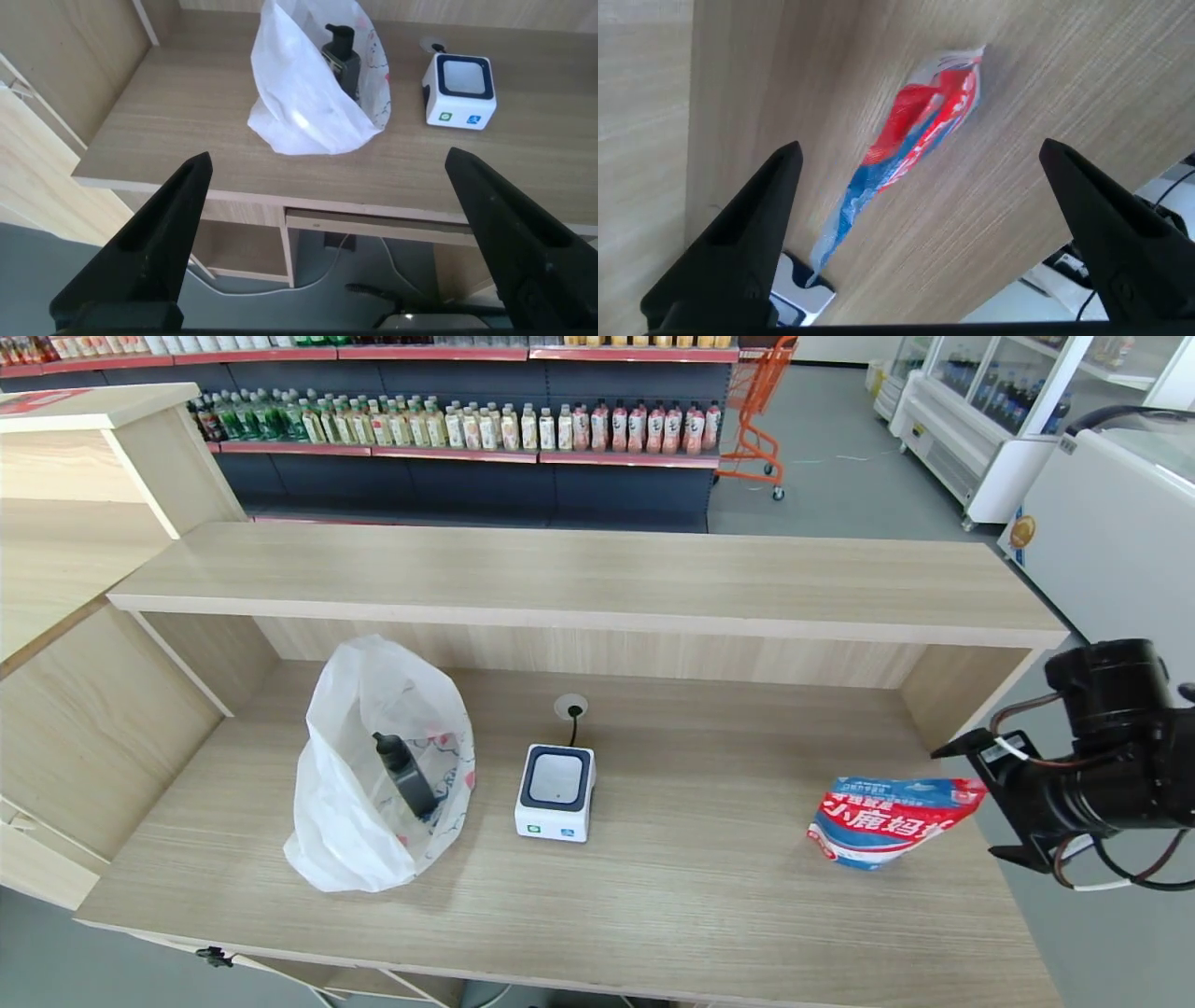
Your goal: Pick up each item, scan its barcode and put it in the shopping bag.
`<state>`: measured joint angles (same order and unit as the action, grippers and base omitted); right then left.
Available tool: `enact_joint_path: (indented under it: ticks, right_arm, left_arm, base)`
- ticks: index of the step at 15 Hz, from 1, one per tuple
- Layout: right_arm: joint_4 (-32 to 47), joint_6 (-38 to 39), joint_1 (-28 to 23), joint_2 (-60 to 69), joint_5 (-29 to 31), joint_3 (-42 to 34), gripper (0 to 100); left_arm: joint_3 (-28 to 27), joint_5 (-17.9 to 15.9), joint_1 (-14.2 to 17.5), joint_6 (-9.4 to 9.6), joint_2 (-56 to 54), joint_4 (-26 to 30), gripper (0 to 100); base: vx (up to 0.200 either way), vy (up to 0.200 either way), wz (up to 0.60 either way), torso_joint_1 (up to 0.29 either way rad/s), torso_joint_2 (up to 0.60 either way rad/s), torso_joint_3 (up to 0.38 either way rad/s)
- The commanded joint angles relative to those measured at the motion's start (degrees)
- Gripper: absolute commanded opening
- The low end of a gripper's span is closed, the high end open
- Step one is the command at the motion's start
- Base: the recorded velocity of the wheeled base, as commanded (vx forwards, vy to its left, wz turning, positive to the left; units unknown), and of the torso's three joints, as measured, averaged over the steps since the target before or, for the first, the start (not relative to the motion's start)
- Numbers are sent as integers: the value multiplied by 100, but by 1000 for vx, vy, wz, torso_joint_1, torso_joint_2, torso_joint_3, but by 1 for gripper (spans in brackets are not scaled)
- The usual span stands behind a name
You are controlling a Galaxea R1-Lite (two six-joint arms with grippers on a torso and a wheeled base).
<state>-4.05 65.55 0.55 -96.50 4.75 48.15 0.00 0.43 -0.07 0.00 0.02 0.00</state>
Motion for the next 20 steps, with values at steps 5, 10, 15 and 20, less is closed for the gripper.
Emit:
enact_joint_path:
  ticks: [5,10,15,20]
  right_arm:
    - [-1177,-693,719,-1758,720,115,100]
    - [-1590,-1237,710,-2004,808,115,0]
    - [-1608,-2301,719,-1864,966,45,0]
    - [-2091,-3171,745,-818,254,-377,0]
  left_arm:
    - [0,1,-1,0,-2,0,100]
    - [0,1,-1,0,-2,0,100]
    - [0,1,-1,0,-2,0,100]
    - [0,1,7,0,-2,0,100]
  base:
    - [0,0,0,0,0,0]
    - [0,0,0,0,0,0]
    - [0,0,0,0,0,0]
    - [0,0,0,0,0,0]
